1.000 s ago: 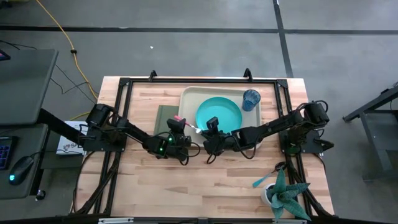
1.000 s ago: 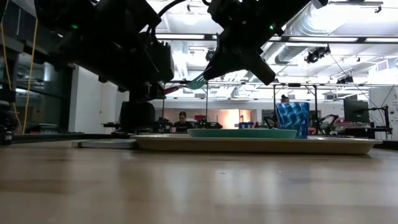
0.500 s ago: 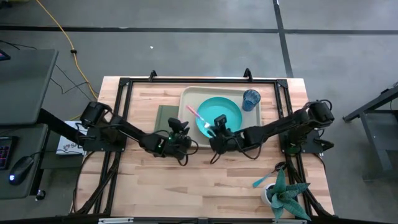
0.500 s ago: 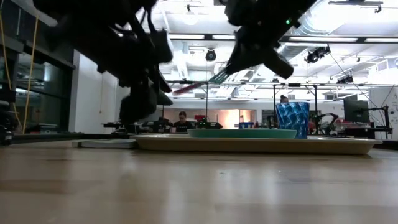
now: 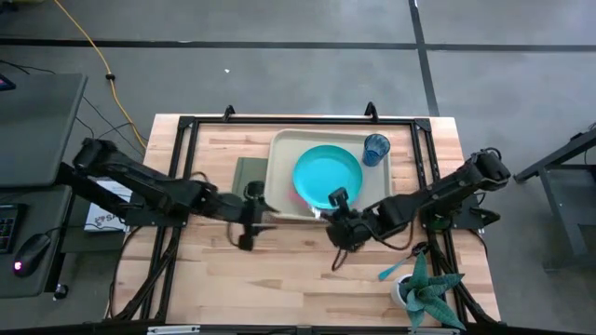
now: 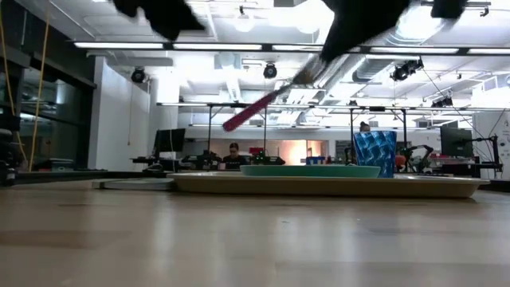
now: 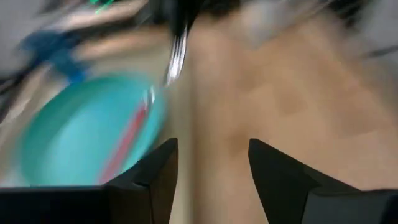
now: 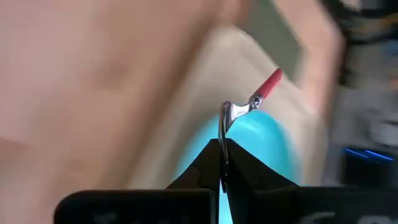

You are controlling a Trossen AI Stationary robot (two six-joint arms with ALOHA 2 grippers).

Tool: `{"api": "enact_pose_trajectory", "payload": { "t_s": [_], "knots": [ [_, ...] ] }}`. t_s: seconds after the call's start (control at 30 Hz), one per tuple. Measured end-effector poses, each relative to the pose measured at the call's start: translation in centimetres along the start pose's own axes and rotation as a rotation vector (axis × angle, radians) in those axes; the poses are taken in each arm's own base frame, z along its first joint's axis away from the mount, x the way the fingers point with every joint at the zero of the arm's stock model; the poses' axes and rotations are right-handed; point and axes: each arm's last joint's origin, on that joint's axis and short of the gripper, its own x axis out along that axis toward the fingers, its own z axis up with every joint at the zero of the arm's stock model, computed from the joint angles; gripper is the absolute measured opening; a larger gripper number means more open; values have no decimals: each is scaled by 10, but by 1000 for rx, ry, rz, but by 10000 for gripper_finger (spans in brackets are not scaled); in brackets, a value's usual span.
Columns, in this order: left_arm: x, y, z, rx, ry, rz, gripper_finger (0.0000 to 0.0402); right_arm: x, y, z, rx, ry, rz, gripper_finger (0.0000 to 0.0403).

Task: Pick and place plate/cup/fork/spoon on tray
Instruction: Put the pink fork on the gray table tray to the left of the light blue plate

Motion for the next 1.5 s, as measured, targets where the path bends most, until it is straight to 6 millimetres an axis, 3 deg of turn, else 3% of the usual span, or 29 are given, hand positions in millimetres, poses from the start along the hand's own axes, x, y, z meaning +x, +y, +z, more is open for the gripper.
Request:
{"api": "enact_pose_trajectory", "payload": {
  "t_s": [0.17, 0.3, 0.4, 0.63, 0.77, 1.17, 1.33, 1.5],
  "knots": [
    [-31, -1, 22, -45, -219, -388, 175, -35, 6, 36, 76, -282, 281, 0],
    [-40, -6, 35, -99, -341, -667, 175, -56, 8, 59, 66, -538, 429, 0],
    [-37, -15, 38, -114, -353, -790, 177, -64, 8, 68, 57, -662, 488, 0],
    [-17, -35, 32, -103, -308, -839, 177, -75, 4, 80, -26, -891, 556, 0],
    [-2, -41, 27, -168, -244, -854, 178, -75, 3, 81, -38, -907, 544, 0],
    [38, -48, 9, -641, 49, -886, 179, -57, 0, 74, 9, -778, 600, 0],
    [47, -51, 11, -698, 22, -941, 179, -41, 8, 75, 3, -708, 617, 0],
    [50, -53, 12, -778, 62, -955, 179, -36, 9, 75, 6, -691, 610, 0]
  ]
}}
